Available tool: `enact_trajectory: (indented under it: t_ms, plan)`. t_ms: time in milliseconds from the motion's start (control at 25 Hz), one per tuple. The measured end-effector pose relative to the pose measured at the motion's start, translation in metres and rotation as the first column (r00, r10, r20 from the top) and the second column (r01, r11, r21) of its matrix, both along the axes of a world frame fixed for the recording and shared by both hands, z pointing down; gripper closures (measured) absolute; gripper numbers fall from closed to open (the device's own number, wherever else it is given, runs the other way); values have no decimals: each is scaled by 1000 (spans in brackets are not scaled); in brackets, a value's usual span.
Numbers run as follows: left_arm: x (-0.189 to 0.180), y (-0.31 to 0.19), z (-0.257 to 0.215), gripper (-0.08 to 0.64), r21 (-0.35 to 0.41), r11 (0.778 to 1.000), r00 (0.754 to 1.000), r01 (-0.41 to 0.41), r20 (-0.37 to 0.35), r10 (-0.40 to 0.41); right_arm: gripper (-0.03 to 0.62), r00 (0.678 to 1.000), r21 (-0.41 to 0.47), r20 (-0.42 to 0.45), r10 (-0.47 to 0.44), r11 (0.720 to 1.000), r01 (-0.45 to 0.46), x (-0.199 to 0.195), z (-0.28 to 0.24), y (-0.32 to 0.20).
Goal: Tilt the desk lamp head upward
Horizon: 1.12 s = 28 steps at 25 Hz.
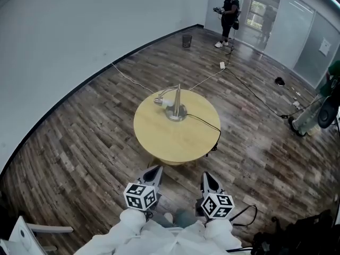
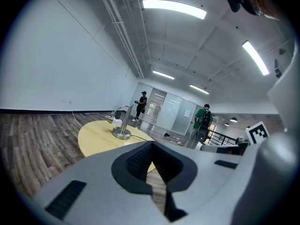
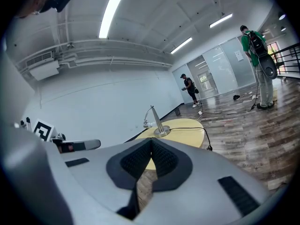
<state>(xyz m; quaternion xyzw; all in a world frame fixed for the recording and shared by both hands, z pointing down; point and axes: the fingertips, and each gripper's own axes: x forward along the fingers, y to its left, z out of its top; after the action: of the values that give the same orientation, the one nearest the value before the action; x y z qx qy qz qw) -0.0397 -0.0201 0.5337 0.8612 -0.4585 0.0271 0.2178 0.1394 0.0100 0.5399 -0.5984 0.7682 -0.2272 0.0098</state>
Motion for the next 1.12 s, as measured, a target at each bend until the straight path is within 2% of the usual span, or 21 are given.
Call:
enact_trajectory:
  t_ms: [360, 680, 960, 1120]
  plan:
    - [9, -68, 6, 561, 10, 1000, 999, -1, 32, 0, 579, 1000, -24, -1, -10, 1000, 10, 10, 13, -69]
    - [17, -154, 8, 561, -4, 999, 998, 47, 41, -47, 578, 998, -7, 12, -65, 998, 65, 17, 9, -172]
    - [42, -233, 4, 561, -5, 998, 997, 64, 46, -64, 578, 995, -6, 17, -97, 995, 97, 38, 7, -261]
    - [52, -261, 5, 561, -10, 997, 996, 77, 46, -77, 579, 991, -5, 1, -130, 991, 130, 45, 7, -296]
